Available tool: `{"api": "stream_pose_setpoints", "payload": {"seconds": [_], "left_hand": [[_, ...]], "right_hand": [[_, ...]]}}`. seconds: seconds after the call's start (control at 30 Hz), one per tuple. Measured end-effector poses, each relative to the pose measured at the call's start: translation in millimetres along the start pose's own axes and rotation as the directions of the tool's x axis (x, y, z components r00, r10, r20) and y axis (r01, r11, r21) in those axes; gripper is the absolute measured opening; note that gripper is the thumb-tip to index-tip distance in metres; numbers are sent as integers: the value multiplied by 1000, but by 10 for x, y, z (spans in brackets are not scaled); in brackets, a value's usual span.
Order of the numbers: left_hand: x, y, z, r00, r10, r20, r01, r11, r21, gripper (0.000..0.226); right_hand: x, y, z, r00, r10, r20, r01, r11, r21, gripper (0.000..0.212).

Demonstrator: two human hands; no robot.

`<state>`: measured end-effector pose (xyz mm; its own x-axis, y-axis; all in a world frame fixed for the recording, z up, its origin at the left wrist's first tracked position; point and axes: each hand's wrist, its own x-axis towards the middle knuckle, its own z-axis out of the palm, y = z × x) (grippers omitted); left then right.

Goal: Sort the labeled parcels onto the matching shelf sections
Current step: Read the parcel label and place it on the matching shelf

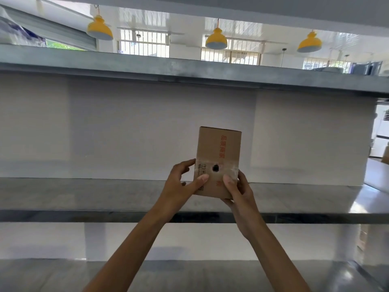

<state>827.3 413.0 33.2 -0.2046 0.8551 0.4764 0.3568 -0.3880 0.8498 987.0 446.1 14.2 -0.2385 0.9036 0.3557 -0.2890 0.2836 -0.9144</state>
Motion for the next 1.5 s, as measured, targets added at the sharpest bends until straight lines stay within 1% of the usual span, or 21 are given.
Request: {"api": "stream_pose_setpoints", "payload": {"seconds": [0.07,0.13,0.3,0.37,0.43,0.5,0.57,0.63,0.73,0.8,0.87,0.93,1.0,1.07,1.13,1.17,1.2,1.3,1.37,1.43,1.5], "left_hand": [[-47,36,36,998,18,-67,-21,998,-52,51],[-91,59,69,994,24,-110,-32,997,-75,40],[-137,78,144,992,25,-121,-31,999,-44,38],[-155,114,181,996,31,-89,-32,999,-10,39],[-160,154,220,1000,-6,-7,6,1000,-24,48],[-146,179,259,998,-60,34,62,996,-71,66],[-112,160,281,998,-63,-3,62,994,-85,85],[-54,93,259,999,-26,-47,24,999,-44,100],[12,3,181,998,5,-55,-4,1000,20,116],[34,-12,124,999,25,-43,-26,999,-21,109],[33,8,63,999,36,-28,-38,993,-110,90],[22,40,12,999,16,32,-6,963,-270,68],[8,46,-9,993,-3,121,55,903,-427,55],[3,19,-19,986,3,167,83,860,-504,58],[19,-24,-42,976,22,216,107,818,-565,70],[28,-42,-62,970,34,242,117,803,-585,73],[31,-56,-82,965,46,260,122,795,-595,70],[32,-91,-102,969,35,247,117,810,-575,50],[16,-88,-80,982,-21,188,115,856,-504,47],[-4,-72,-33,996,-26,80,52,933,-355,46],[-24,-70,10,995,25,-97,-45,978,-204,38]], "right_hand": [[12,20,-21,1000,-8,-8,8,1000,-11,81],[9,26,-42,1000,-18,-14,17,999,-47,86],[19,33,-95,999,-40,-36,35,991,-127,84],[16,26,-97,997,-66,-44,59,989,-136,84],[5,21,-80,992,-108,-65,94,977,-191,86],[-6,29,-39,985,-156,-79,128,952,-277,87],[-35,56,26,977,-203,-67,169,924,-342,85],[-83,109,91,973,-228,-31,196,894,-404,83],[-157,155,92,970,-243,27,227,853,-471,90],[-178,108,39,971,-233,57,234,869,-435,82],[-174,52,-32,973,-228,49,231,922,-311,70],[-126,17,-88,978,-209,0,206,964,-168,66],[-60,20,-118,989,-148,29,150,985,-86,68],[-30,19,-118,989,-83,122,88,996,-32,81],[-17,16,-111,978,-47,202,46,999,9,97],[-11,17,-107,974,-43,222,41,999,13,99],[-10,23,-104,972,-42,230,42,999,7,98],[2,73,-93,978,-43,204,44,999,3,94],[2,119,-91,988,-41,152,39,999,17,87],[1,164,-103,993,-47,108,46,999,16,86],[-7,197,-103,995,-66,77,68,997,-23,84]]}}
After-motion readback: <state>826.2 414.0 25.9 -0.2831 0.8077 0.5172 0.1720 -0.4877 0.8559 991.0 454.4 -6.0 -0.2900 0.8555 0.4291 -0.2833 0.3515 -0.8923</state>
